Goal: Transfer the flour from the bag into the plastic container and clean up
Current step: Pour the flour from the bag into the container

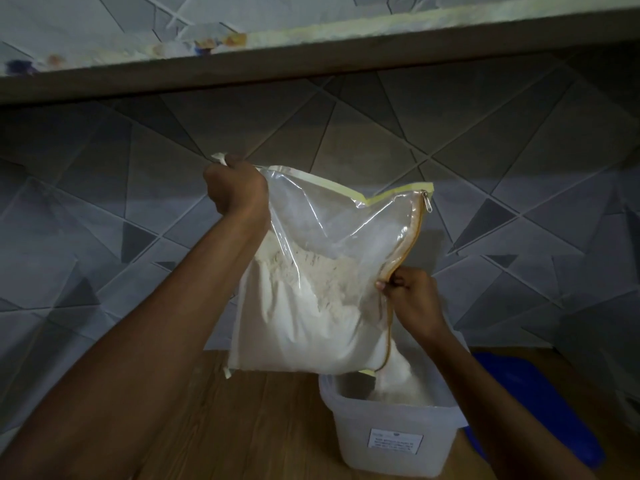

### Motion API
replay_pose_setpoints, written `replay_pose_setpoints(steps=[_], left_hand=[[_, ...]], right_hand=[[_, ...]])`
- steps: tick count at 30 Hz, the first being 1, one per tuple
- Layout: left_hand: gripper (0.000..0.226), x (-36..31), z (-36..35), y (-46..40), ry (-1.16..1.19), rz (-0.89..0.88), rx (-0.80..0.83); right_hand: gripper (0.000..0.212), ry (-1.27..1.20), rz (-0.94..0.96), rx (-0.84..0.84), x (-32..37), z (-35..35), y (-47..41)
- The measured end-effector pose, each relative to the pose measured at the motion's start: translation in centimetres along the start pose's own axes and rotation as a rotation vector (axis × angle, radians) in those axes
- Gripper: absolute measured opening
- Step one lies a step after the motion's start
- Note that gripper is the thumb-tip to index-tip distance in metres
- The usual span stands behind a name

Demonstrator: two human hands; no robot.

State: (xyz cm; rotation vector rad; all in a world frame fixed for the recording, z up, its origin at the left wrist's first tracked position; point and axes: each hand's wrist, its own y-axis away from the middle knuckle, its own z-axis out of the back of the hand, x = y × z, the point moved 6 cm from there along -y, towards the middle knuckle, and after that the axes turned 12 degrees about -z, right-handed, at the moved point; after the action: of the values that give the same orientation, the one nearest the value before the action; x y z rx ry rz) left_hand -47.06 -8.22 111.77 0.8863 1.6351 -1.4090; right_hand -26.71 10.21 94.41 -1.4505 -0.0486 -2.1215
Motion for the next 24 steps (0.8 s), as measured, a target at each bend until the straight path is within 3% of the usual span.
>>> replay_pose_setpoints(steps=[9, 18, 22, 24], left_hand=[[0.037, 0.01, -0.10, 0.08, 0.014, -0.009, 0.003], [0.037, -0.15, 0.58, -0.06, 0.029, -0.018, -0.005], [0.038, -0.59, 0.57, 0.28, 0.002, -0.028, 0.012], [0.038, -0.74, 0.51, 0.41, 0.000, -0.027, 0.015]], right_hand=[[0.021, 0.017, 0.039, 0.016, 0.38, 0.48, 0.13], [0.008, -0.025, 0.059, 0.006, 0.20, 0.30, -0.07], [0.018, -0.004, 0.077, 0.024, 0.40, 0.07, 0.07], [0.010, -0.039, 0.048, 0.016, 0.31, 0.29, 0.32]])
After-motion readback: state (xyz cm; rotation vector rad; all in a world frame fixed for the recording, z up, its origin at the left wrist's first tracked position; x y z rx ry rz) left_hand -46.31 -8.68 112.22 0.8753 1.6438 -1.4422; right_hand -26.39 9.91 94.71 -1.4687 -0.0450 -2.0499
